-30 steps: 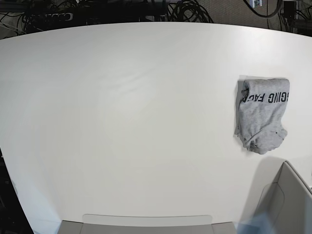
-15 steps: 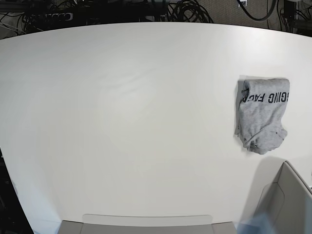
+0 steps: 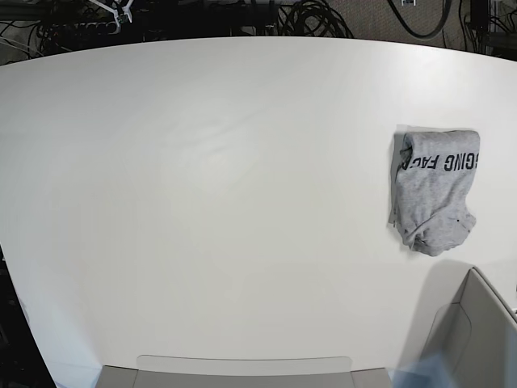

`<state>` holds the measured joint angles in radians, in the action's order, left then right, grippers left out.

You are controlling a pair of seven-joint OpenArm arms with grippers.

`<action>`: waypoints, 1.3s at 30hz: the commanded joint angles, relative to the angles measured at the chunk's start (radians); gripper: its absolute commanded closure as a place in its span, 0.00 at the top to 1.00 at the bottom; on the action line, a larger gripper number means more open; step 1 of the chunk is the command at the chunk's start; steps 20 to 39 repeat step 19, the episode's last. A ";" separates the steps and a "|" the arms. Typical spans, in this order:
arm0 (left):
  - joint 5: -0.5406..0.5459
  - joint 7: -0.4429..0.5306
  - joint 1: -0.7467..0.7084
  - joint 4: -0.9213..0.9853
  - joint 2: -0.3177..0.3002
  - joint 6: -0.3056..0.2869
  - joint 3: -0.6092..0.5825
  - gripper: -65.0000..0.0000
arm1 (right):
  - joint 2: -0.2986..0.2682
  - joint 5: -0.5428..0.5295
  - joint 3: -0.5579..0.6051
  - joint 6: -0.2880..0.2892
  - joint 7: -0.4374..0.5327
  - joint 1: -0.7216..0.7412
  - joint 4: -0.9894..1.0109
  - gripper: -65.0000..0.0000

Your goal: Fold the T-shirt properly

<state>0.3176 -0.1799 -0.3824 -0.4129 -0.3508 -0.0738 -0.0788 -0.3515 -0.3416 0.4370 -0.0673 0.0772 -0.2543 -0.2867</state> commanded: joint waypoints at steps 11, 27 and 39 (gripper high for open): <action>0.002 0.015 0.016 -0.005 0.014 0.012 0.000 0.00 | 0.012 0.178 0.001 -0.007 0.013 -0.009 -0.004 0.00; 0.002 0.015 0.020 -0.005 0.031 0.013 0.000 0.00 | 0.015 0.198 0.001 -0.007 0.014 -0.029 -0.055 0.00; 0.002 0.015 0.020 -0.005 0.031 0.013 0.000 0.00 | 0.015 0.198 0.001 -0.007 0.014 -0.029 -0.055 0.00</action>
